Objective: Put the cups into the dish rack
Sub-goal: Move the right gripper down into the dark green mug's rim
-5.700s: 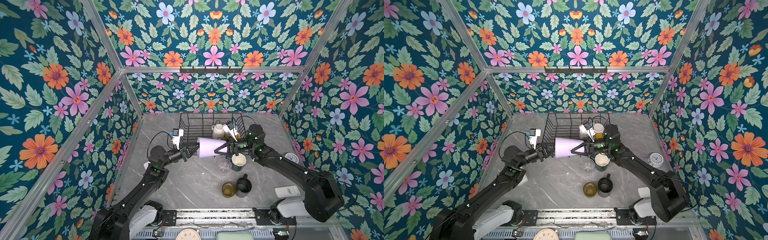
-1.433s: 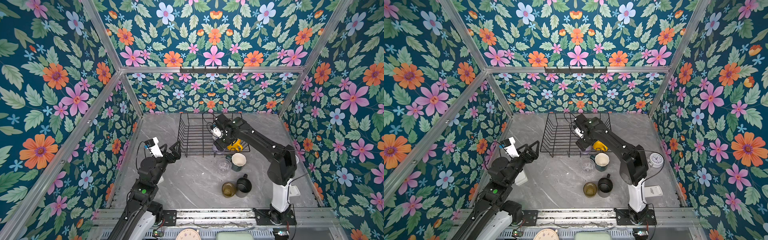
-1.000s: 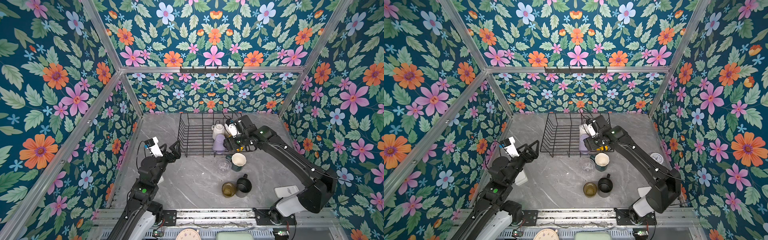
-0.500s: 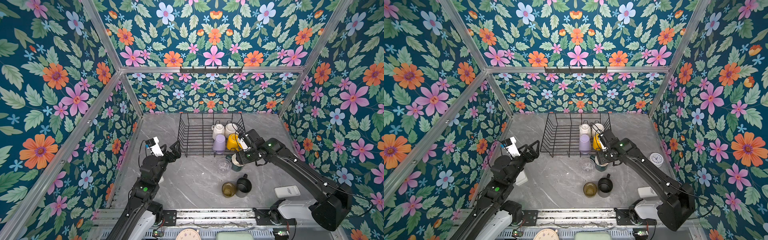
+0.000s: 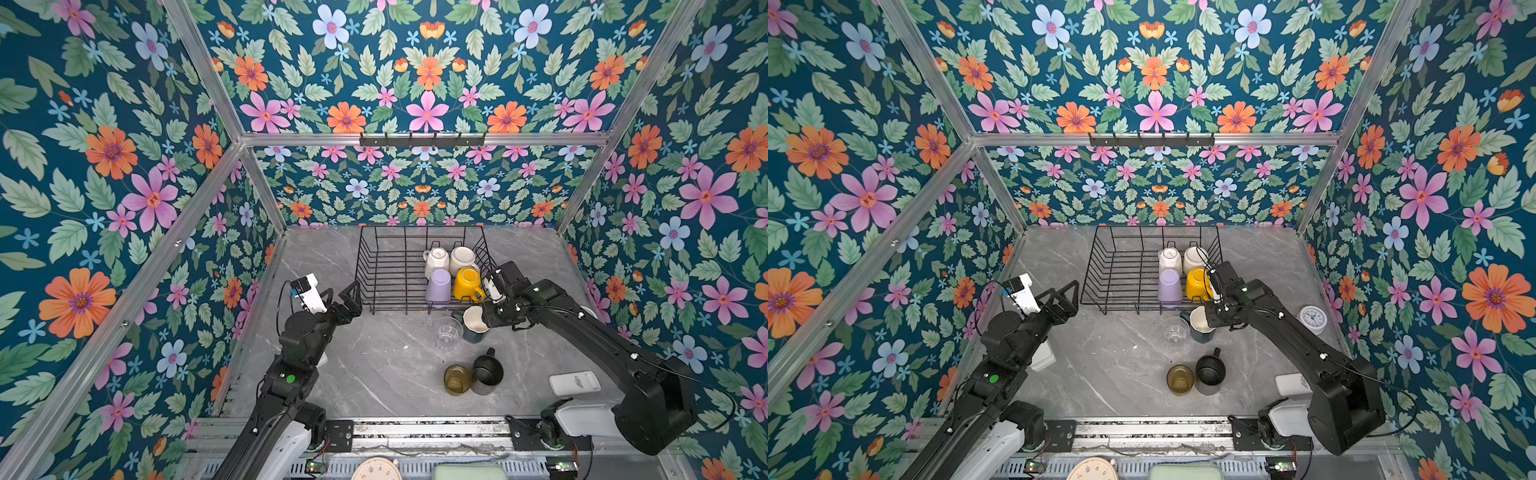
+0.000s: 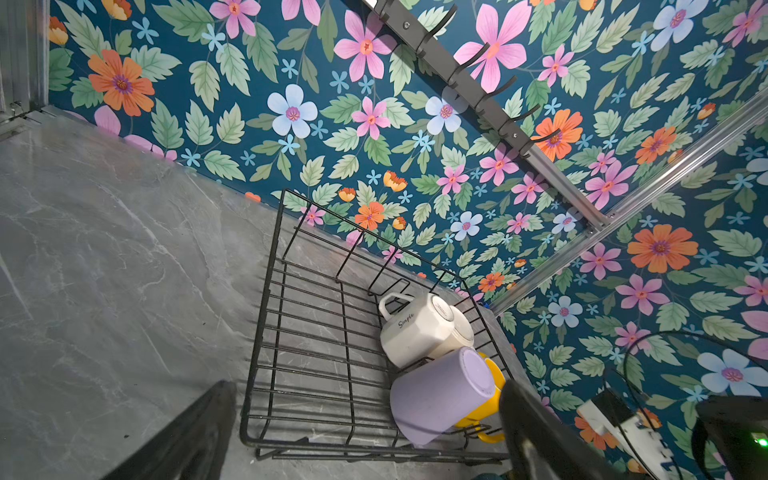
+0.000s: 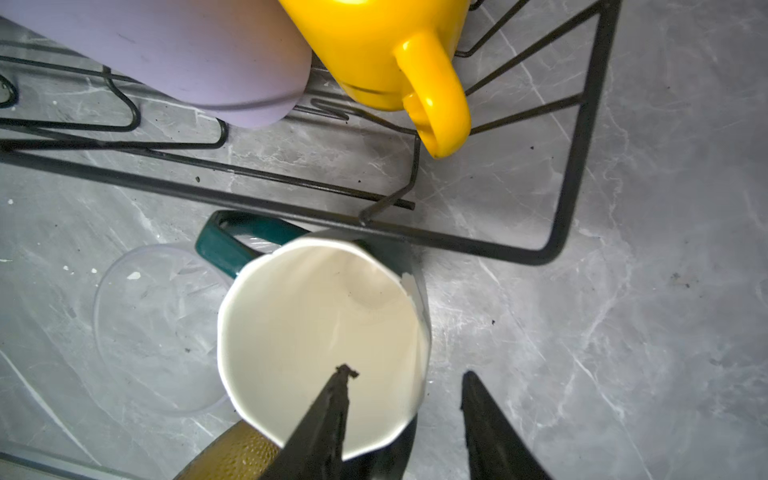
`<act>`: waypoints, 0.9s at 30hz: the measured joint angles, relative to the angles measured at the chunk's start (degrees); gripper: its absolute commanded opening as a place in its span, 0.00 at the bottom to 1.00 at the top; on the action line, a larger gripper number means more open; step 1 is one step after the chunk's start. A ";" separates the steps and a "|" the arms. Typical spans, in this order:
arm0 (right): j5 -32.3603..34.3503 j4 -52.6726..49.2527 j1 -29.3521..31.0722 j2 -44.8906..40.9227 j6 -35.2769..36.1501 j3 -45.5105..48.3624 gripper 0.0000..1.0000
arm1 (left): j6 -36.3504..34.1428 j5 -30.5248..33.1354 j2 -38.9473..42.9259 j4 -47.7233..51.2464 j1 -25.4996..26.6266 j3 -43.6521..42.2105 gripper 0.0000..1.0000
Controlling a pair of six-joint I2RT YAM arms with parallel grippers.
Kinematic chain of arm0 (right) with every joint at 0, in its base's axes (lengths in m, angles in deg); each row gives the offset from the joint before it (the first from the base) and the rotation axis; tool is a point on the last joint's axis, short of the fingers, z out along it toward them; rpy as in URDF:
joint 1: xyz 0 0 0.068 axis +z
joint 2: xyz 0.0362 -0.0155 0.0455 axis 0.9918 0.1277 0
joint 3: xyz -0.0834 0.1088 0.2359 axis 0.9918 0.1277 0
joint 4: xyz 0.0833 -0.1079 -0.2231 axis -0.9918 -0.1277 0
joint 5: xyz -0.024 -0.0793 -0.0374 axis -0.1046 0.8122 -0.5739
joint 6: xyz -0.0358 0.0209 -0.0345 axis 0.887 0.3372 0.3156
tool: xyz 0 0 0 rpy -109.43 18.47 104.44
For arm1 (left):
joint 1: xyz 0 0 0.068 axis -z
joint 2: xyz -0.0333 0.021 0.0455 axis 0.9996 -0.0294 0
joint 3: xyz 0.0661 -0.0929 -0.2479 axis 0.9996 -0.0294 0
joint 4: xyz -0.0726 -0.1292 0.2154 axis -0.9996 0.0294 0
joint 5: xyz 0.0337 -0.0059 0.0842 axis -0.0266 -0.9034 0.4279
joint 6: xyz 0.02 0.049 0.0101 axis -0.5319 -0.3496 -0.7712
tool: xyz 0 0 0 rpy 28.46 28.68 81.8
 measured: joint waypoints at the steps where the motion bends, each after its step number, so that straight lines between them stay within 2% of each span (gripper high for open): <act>1: 0.04 0.28 0.00 0.37 0.00 0.13 0.41 | 0.00 0.00 0.11 0.00 0.00 0.00 1.00; 18: 1.42 4.70 -0.07 2.82 0.15 2.67 0.21 | 0.26 0.02 0.20 -0.04 0.00 -0.66 1.00; 27: 2.47 4.39 -0.09 3.37 1.11 2.62 0.01 | 0.24 0.20 0.07 -0.07 0.00 -0.79 1.00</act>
